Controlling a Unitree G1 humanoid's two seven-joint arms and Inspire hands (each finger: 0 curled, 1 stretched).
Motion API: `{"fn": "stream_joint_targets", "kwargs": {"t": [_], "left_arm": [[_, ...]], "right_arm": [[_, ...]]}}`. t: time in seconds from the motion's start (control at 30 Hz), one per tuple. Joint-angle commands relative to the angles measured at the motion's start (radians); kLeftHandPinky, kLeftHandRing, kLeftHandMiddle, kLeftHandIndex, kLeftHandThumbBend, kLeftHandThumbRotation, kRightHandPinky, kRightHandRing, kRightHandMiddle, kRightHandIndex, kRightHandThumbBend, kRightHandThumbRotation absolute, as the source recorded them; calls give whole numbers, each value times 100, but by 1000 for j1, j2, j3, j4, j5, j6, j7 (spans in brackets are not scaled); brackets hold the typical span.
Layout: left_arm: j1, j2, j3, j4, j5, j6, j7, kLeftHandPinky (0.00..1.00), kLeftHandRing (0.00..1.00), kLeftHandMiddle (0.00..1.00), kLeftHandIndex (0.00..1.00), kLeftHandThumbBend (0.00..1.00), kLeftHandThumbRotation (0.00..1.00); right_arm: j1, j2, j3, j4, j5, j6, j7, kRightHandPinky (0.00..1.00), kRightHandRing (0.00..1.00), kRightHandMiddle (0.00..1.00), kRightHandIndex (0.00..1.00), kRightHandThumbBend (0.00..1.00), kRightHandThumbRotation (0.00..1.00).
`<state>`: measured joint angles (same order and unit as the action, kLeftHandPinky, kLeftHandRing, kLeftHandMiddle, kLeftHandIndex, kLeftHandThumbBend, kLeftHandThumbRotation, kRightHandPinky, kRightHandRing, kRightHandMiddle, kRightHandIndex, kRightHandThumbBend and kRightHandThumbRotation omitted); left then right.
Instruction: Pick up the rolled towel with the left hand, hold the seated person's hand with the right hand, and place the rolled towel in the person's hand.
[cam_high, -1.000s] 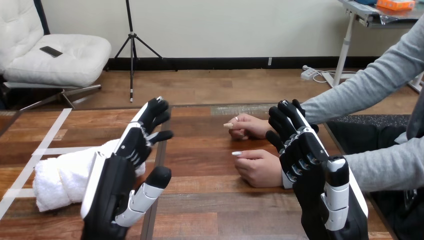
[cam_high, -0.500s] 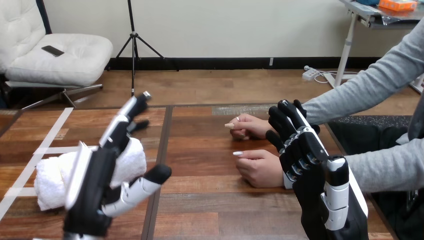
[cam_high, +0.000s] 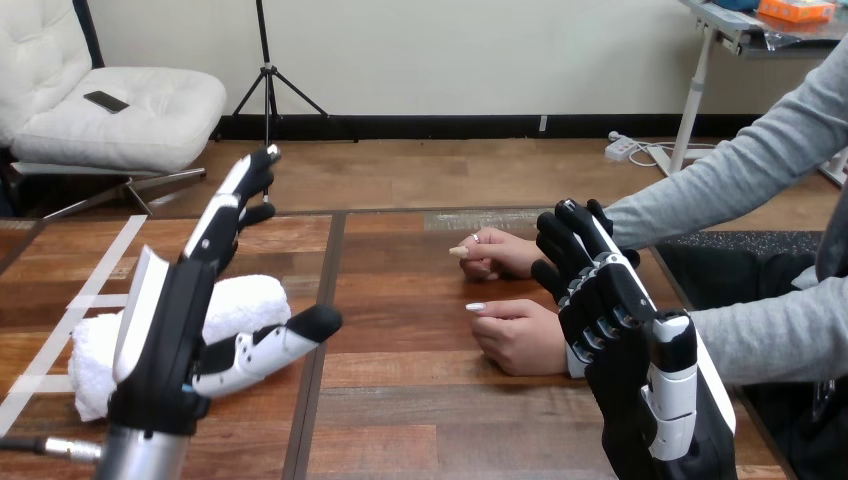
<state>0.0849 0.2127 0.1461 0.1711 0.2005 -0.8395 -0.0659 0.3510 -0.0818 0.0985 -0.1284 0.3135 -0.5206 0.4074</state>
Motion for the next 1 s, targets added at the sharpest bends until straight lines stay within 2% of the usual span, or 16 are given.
{"fn": "stream_joint_targets", "kwargs": {"t": [0.0,0.37,0.7,0.97], "left_arm": [[-80,47,13,26,28,12,22,83,92,95,92,100,73],[-128,107,13,49,65,72,32,84,91,94,92,100,70],[-177,171,2,79,158,138,60,81,90,94,93,100,71],[-209,215,-18,99,231,193,78,74,87,94,93,100,71]], "right_arm": [[-63,7,-13,-5,6,-14,3,100,100,96,95,72,100],[-66,8,-13,-4,4,-16,3,100,100,96,95,73,100],[-68,7,-13,-2,9,-20,9,100,100,96,95,72,100],[-70,8,-15,1,1,-23,5,100,100,96,95,72,100]]}}
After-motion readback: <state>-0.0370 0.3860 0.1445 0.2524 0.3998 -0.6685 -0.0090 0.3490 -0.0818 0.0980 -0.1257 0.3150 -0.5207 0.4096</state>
